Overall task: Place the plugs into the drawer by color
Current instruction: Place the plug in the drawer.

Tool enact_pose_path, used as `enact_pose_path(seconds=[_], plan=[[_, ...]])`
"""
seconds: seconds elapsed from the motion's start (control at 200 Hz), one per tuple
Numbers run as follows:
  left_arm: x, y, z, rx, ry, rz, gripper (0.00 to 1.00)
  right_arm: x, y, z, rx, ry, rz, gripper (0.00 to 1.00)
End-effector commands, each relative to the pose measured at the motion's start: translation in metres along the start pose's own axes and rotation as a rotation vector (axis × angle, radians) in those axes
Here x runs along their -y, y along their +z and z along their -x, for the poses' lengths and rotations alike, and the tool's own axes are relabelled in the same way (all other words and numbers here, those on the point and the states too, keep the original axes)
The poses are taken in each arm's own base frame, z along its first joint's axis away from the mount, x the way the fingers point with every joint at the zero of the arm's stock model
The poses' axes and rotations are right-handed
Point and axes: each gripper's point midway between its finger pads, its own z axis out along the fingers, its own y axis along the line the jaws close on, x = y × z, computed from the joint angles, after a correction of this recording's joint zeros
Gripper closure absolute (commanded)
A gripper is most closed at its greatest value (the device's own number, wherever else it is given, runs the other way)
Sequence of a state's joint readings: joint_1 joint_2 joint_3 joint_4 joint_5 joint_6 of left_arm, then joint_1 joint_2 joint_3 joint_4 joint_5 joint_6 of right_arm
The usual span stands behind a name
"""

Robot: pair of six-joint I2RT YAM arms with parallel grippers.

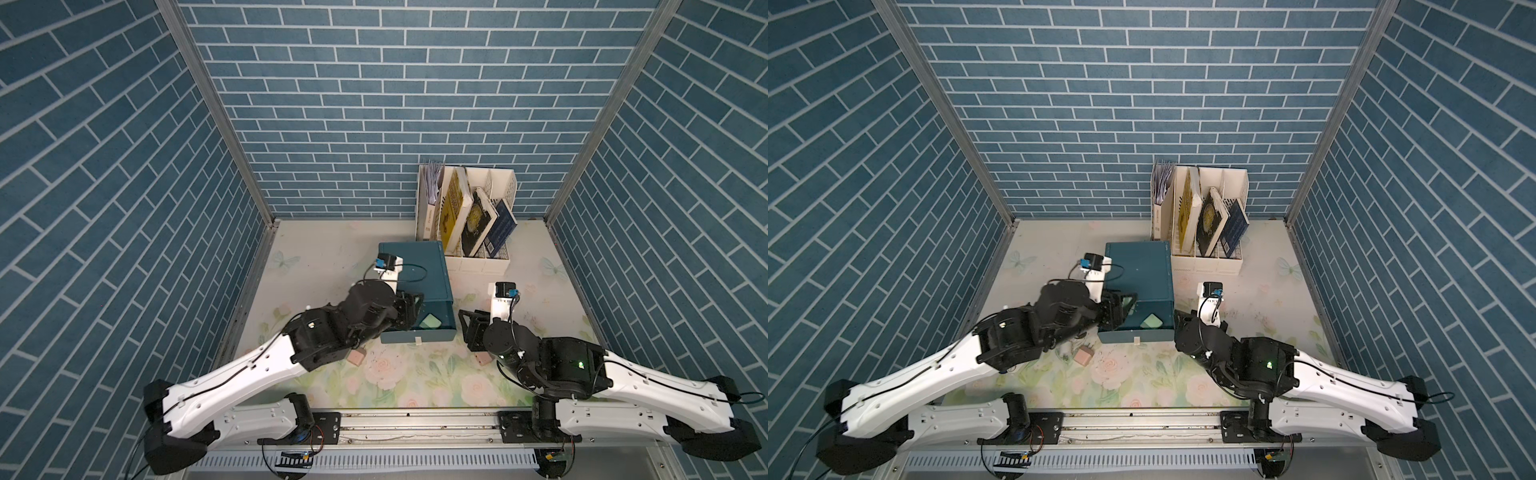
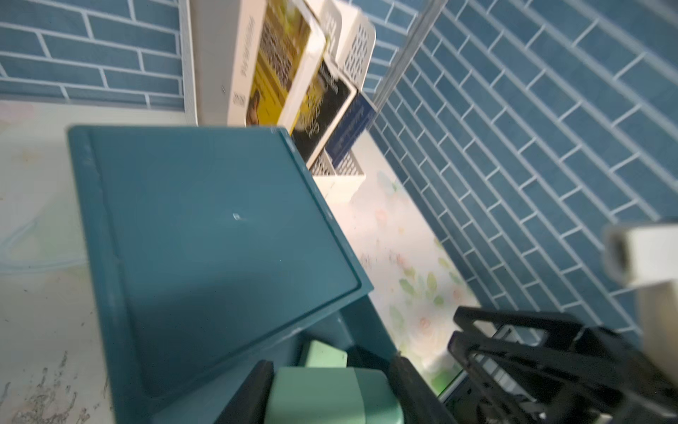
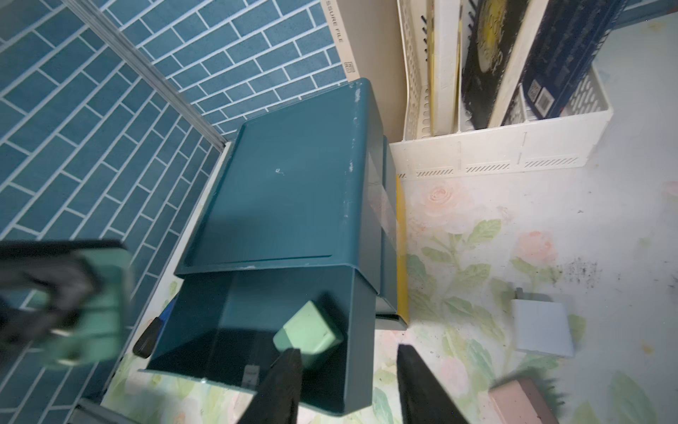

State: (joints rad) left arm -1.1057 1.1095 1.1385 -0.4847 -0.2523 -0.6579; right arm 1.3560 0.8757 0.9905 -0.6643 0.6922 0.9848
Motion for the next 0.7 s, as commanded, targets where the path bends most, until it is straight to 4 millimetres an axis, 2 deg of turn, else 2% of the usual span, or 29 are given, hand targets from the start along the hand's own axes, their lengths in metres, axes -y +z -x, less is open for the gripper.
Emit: enact_pose_path(seconds=[0.0, 0.08, 0.115, 0.19, 0.24, 0.355, 0.52, 0.575, 0.66, 0.695], plan=[[-0.018, -0.002, 0.001, 0.037, -0.005, 0.099, 0.87, -0.035, -0.001, -0.004, -0.029, -0.066, 0.146, 0.53], [-0.022, -0.001, 0.002, 0.042, -0.005, 0.121, 0.82, -0.048, -0.001, -0.01, -0.049, -0.104, 0.157, 0.53], [-0.023, 0.0, 0.001, 0.038, -0.001, 0.131, 0.73, -0.051, 0.0, -0.012, -0.051, -0.12, 0.148, 0.52], [-0.026, 0.003, -0.002, 0.034, 0.0, 0.146, 0.45, -0.055, 0.001, -0.015, -0.047, -0.143, 0.132, 0.52], [-0.027, 0.004, -0.003, 0.031, -0.004, 0.147, 0.35, -0.056, 0.001, -0.015, -0.045, -0.146, 0.131, 0.5], [-0.023, -0.001, 0.004, 0.052, -0.005, 0.131, 0.25, -0.065, -0.002, -0.016, -0.043, -0.164, 0.163, 0.41], [-0.033, -0.018, 0.035, 0.125, -0.007, 0.208, 0.17, -0.077, -0.007, -0.021, -0.049, -0.191, 0.209, 0.37], [-0.044, -0.02, 0.043, 0.138, -0.018, 0.255, 0.17, -0.084, -0.008, -0.029, -0.064, -0.221, 0.23, 0.4], [-0.067, -0.016, 0.051, 0.127, -0.059, 0.299, 0.21, -0.096, -0.01, -0.046, -0.097, -0.274, 0.246, 0.54], [-0.076, -0.012, 0.052, 0.108, -0.079, 0.293, 0.22, -0.101, -0.011, -0.053, -0.109, -0.296, 0.249, 0.56]])
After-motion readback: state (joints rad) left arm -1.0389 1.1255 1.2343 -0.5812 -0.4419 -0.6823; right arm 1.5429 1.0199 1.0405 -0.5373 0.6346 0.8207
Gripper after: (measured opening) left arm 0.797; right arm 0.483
